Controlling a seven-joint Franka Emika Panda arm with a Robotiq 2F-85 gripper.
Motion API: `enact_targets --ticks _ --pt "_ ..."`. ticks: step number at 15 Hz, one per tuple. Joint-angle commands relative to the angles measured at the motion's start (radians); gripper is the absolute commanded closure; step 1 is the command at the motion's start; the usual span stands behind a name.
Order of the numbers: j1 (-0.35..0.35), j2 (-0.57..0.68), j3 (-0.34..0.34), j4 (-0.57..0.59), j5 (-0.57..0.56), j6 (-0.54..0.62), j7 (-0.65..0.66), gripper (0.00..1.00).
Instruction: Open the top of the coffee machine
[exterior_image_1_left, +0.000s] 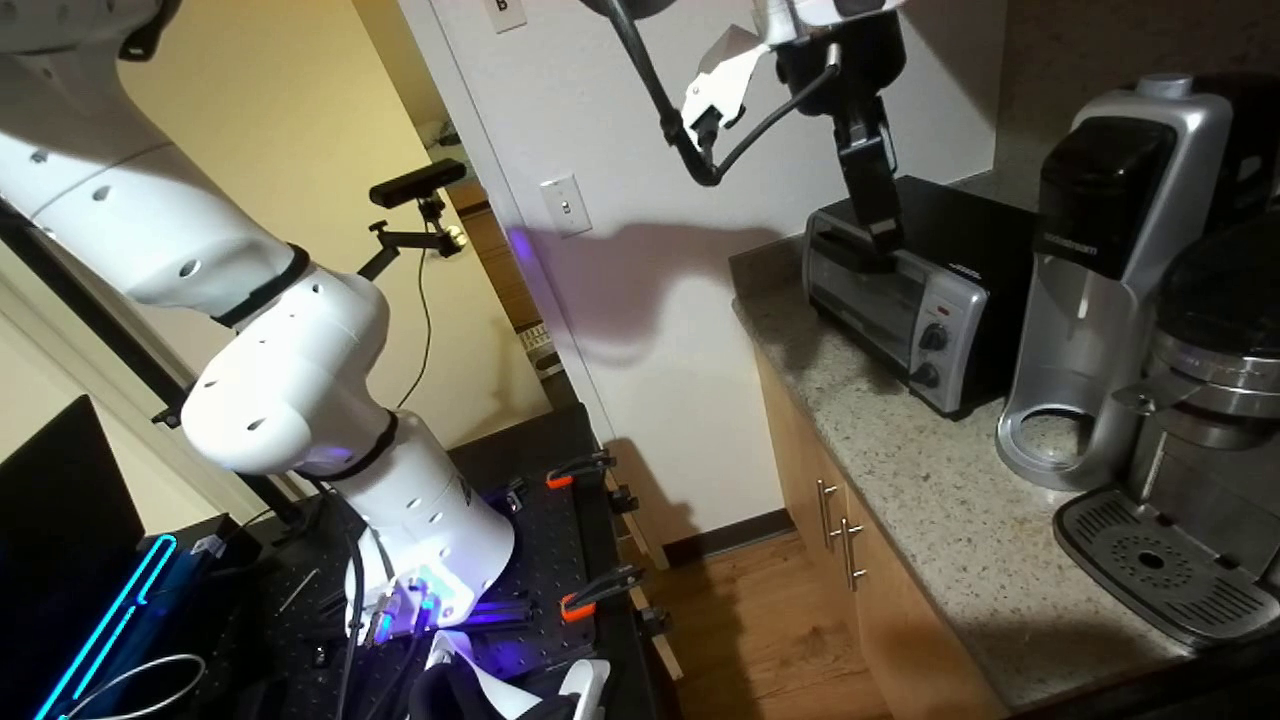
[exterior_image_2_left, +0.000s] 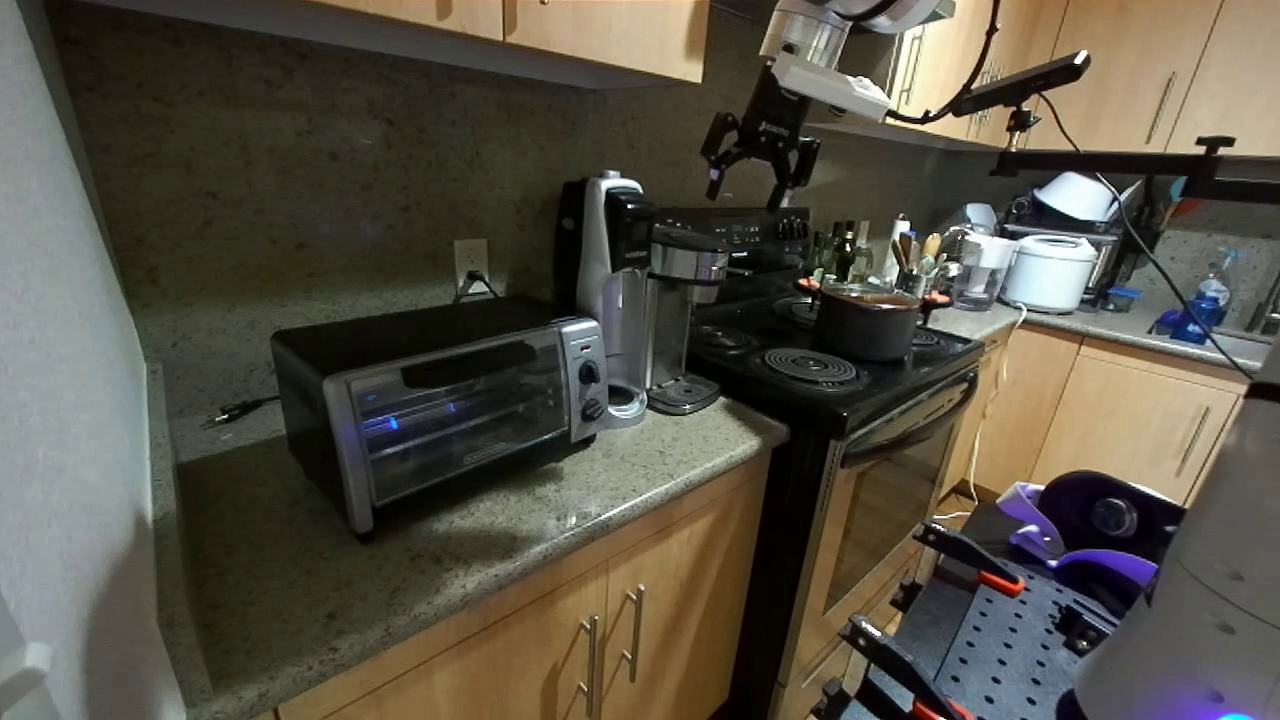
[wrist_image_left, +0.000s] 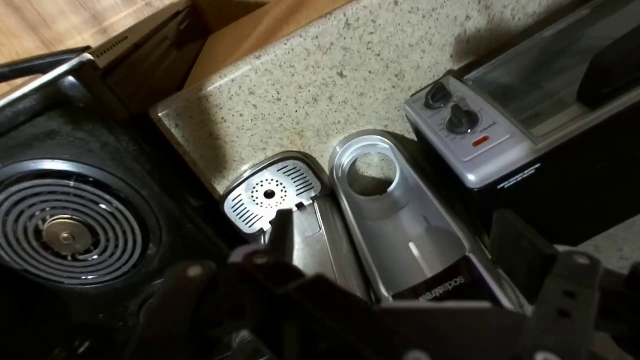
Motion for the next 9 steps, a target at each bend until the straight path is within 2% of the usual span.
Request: enact_targets --ticks 1,9 --pt "-0.025 0.051 0.003 0.031 -0.011 0.055 0.121 0.0" --pt "-0.067 0.124 -0.015 0.037 0.007 0.229 0.407 0.0"
